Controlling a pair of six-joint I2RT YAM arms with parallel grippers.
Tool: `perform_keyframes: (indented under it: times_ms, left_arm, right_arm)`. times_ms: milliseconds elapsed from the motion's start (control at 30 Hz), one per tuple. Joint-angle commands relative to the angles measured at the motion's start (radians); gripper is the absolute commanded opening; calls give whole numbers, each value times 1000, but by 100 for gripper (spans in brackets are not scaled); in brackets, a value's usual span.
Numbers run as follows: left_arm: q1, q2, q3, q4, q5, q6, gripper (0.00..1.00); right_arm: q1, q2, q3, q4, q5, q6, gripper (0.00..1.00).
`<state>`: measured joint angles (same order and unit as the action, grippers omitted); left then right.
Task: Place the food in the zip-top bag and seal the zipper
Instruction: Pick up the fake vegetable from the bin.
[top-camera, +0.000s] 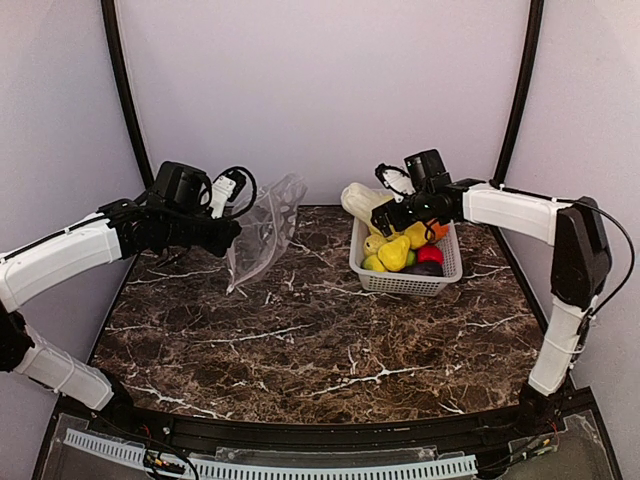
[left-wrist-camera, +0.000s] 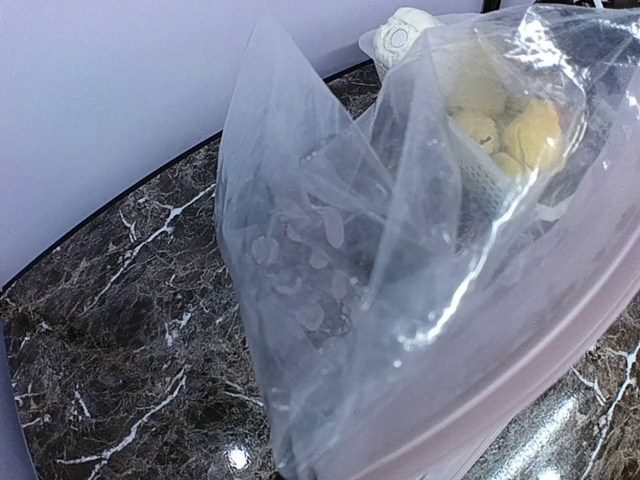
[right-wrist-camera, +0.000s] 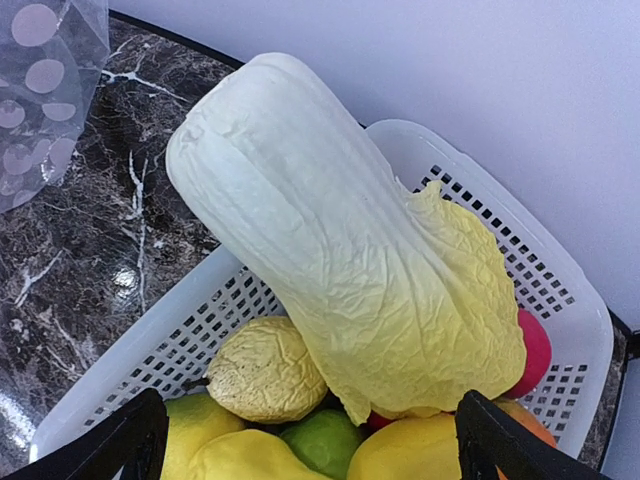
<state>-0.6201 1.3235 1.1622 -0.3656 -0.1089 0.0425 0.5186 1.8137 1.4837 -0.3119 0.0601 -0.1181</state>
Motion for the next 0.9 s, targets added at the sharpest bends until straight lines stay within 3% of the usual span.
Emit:
perform_keyframes:
  times_ms: [0, 533, 867]
  left_arm:
    - [3, -28, -9, -14, 9, 13, 1]
    - [17, -18, -1, -22, 35, 5, 1]
    - [18, -12, 1, -24, 45, 5, 1]
  right_arm:
    - [-29, 85, 59, 66, 7, -151, 99]
    - [-51, 240, 47, 340, 141, -375, 99]
    - [-51, 269, 79, 286, 5, -433, 99]
